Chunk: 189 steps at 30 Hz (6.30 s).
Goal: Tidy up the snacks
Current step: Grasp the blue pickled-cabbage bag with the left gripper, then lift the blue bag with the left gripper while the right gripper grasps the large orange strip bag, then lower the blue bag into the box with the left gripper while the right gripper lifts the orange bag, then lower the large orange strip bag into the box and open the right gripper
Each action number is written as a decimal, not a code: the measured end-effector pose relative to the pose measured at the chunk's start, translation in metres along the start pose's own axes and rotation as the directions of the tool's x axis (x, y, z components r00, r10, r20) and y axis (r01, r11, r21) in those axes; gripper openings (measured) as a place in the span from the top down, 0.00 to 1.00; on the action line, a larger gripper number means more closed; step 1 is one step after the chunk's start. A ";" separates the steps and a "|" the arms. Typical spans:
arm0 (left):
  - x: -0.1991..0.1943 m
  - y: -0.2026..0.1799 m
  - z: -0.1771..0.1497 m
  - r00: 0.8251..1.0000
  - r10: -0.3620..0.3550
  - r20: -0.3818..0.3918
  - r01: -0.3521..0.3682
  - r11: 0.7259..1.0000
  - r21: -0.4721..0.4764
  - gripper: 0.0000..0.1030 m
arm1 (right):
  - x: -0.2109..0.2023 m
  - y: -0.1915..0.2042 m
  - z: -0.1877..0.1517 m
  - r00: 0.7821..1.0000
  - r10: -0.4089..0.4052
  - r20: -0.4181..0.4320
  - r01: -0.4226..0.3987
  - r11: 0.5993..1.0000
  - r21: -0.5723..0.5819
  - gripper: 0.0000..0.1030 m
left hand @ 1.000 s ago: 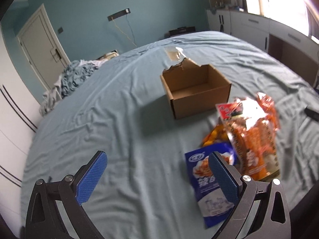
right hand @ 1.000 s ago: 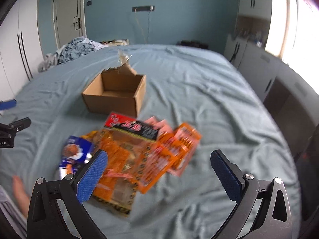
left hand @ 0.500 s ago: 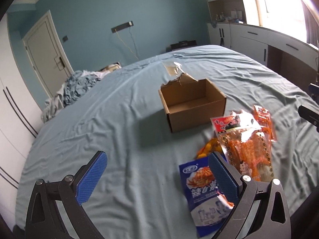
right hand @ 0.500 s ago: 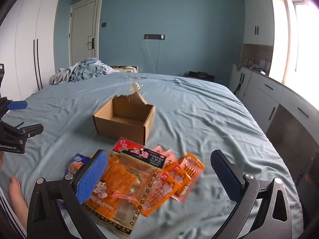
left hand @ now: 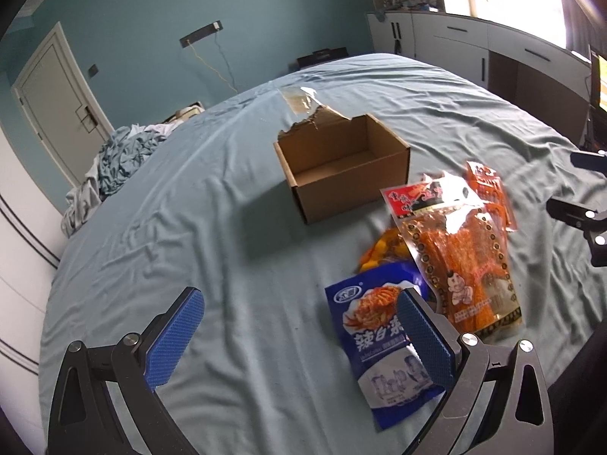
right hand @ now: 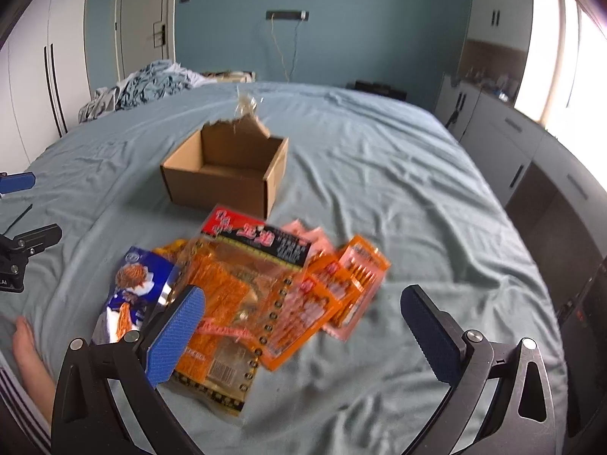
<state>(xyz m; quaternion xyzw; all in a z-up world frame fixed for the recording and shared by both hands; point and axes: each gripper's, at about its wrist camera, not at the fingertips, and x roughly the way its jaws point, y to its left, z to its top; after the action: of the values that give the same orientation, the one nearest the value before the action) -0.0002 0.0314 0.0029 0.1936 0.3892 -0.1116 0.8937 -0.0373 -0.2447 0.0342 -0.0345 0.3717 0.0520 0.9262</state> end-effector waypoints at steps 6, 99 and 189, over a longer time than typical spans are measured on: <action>0.013 0.001 -0.004 0.990 -0.105 -0.089 0.102 0.994 -0.036 0.00 | 0.000 -0.007 0.007 1.000 0.010 -0.019 -0.009 1.000 0.017 0.00; 0.073 0.026 -0.020 0.908 -0.276 -0.315 0.179 0.936 -0.303 0.64 | 0.206 0.096 -0.031 0.878 0.204 -0.434 -0.096 0.961 0.259 0.00; 0.042 0.026 0.048 0.992 -0.093 -0.091 0.062 0.953 -0.295 0.00 | 0.187 0.046 0.115 0.871 0.462 0.167 -0.488 0.852 0.189 0.79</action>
<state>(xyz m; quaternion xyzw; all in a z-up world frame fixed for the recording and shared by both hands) 0.0681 0.0318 0.0087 0.0497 0.4546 -0.0777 0.8859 0.1699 -0.1736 -0.0136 0.1666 0.3180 0.2387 0.9023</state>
